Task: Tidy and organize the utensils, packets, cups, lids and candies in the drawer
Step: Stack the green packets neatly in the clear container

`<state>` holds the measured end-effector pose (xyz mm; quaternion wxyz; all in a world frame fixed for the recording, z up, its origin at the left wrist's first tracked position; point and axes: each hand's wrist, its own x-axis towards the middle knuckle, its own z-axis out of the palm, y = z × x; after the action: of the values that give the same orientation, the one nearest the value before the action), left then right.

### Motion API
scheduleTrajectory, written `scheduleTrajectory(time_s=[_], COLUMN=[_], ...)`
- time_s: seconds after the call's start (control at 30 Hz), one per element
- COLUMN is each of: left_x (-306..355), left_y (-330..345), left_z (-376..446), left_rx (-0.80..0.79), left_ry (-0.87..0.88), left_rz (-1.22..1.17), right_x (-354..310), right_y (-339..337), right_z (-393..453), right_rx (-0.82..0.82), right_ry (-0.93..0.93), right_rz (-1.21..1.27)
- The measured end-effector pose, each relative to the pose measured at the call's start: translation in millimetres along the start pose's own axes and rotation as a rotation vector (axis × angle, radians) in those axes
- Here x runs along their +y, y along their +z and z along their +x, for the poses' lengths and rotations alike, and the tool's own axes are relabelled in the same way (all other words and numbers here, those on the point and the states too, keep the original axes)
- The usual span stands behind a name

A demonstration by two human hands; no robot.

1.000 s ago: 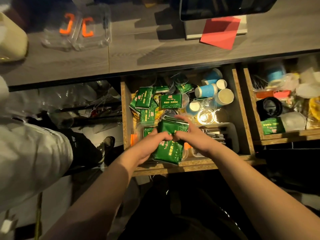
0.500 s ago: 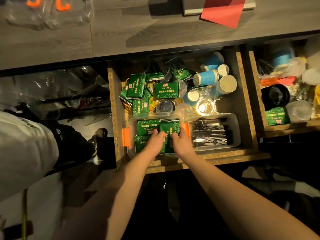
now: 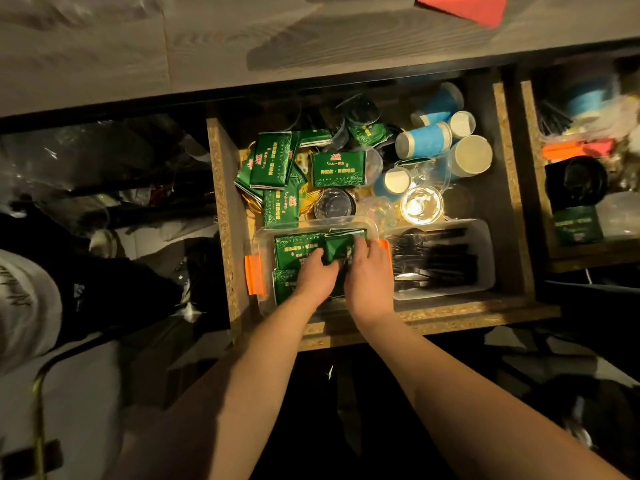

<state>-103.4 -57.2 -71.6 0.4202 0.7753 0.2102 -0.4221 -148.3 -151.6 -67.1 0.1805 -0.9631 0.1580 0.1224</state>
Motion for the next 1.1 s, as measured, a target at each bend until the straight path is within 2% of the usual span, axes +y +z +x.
scheduleTrajectory(time_s=[0.07,0.1,0.2,0.3,0.37,0.6,0.77,0.97,1.1], left_x=[-2,-3,-4,-7,-9,-4,0,30,49], left_y=[-1,-2,-4,-5,-5,-5,-24,-64,-96], left_z=[1,2,1,2,1,3,-6,-26,-21], left_rx=[0.054,0.072,0.054,0.012,0.011,0.003,0.07,0.102,0.172], left_ry=[0.03,0.041,0.021,0.019,0.044,0.051,0.134,0.308,0.37], left_rz=[0.023,0.022,-0.006,-0.047,-0.017,0.09,0.133,0.032,-0.044], right_x=[13,20,38,40,36,35,27,4,-18], right_y=[-3,-5,-8,-5,-2,-3,-23,-59,-79], right_z=[0,1,10,20,22,29,28,42,76], right_rx=[0.093,0.085,-0.02,-0.128,-0.139,-0.158,0.013,0.079,0.038], right_ry=[-0.004,0.055,0.177,0.217,0.257,0.282,0.311,0.232,0.147], right_rz=[-0.057,0.038,0.366,0.442,0.48,0.391,0.384,0.456,0.417])
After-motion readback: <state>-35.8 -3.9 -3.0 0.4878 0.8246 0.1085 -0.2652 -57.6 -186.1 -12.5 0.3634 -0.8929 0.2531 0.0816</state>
